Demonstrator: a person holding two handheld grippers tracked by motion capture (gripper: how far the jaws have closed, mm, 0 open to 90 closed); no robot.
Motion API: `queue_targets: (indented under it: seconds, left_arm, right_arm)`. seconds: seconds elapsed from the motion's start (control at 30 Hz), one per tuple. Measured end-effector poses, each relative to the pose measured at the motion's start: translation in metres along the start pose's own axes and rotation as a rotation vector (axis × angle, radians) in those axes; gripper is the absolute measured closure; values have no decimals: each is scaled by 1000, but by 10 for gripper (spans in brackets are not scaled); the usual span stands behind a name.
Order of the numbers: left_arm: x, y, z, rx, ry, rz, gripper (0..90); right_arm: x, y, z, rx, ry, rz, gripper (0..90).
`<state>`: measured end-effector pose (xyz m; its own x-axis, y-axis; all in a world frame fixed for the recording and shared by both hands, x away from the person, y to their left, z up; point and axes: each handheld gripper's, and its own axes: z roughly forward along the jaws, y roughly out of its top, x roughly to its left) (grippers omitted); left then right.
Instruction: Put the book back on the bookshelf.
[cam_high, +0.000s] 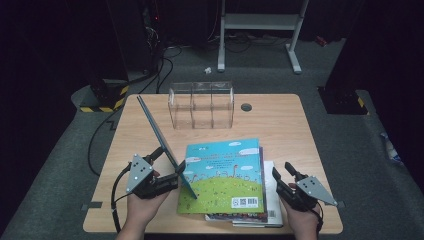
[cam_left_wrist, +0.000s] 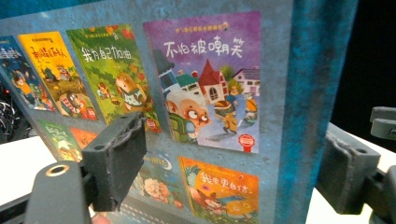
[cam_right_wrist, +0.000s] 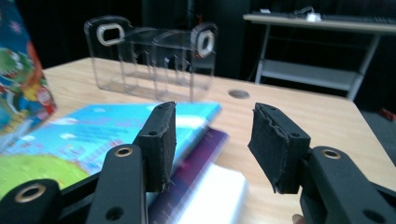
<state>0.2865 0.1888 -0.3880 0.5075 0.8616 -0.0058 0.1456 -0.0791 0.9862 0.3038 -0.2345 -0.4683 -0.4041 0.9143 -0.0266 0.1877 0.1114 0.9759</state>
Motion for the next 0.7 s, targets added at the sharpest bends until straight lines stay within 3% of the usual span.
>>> queue_targets:
  seconds: [0.1,0.37,0.7]
  left_arm:
    - [0,0,-2,5,4,12,223]
    - [4,0,-6,13,1,31,272]
    - [13,-3,-11,17,11,23,363]
  right_arm:
    - [-7,-9,1,30,-17,1,503]
    - [-10,-12,7,44,-28,-4,504]
    - [-9,-15,10,58,-33,4,504]
